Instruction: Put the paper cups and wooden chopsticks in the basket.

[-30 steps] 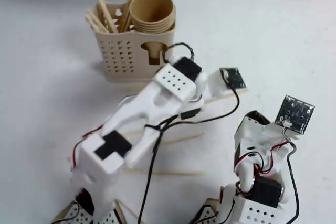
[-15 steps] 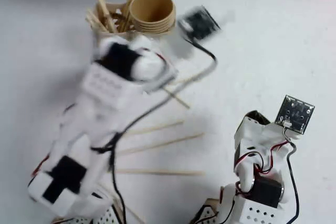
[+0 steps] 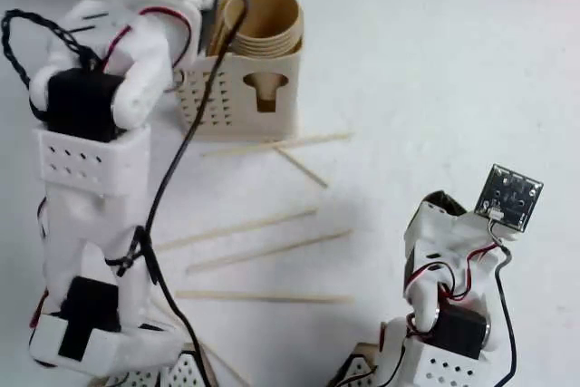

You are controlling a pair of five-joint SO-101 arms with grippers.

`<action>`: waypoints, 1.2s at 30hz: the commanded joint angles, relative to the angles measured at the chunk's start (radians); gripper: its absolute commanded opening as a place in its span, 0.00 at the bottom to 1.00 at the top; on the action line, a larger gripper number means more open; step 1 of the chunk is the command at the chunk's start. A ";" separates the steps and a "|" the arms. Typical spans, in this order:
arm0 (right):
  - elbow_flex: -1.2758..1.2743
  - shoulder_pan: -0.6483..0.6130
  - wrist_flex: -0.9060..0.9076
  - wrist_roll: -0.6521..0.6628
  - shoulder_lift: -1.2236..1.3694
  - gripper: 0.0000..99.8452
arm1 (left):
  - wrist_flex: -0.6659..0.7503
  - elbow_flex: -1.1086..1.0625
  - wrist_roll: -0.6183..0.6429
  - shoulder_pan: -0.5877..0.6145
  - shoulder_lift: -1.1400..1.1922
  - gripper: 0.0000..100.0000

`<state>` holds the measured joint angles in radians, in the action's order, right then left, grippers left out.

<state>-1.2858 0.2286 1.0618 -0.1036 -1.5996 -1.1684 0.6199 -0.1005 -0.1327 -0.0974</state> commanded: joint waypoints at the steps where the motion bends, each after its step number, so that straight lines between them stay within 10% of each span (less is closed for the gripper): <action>1: 0.003 0.008 0.010 0.003 -0.004 0.02 | 0.195 -0.098 0.054 0.025 -0.051 0.02; 18: 0.003 0.008 0.012 0.003 -0.004 0.02 | 0.551 -0.641 0.057 0.104 -0.058 0.05; 22: 0.002 0.008 0.012 0.003 -0.004 0.02 | 0.440 -0.591 0.060 0.105 -0.061 0.21; 36: 0.025 -0.071 0.001 0.158 0.004 0.02 | -0.307 -0.008 0.048 0.205 -0.061 0.19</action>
<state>-1.3042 0.2117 1.0618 -0.0054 -1.5996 -1.3372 0.4434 -0.0483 0.0330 -0.0944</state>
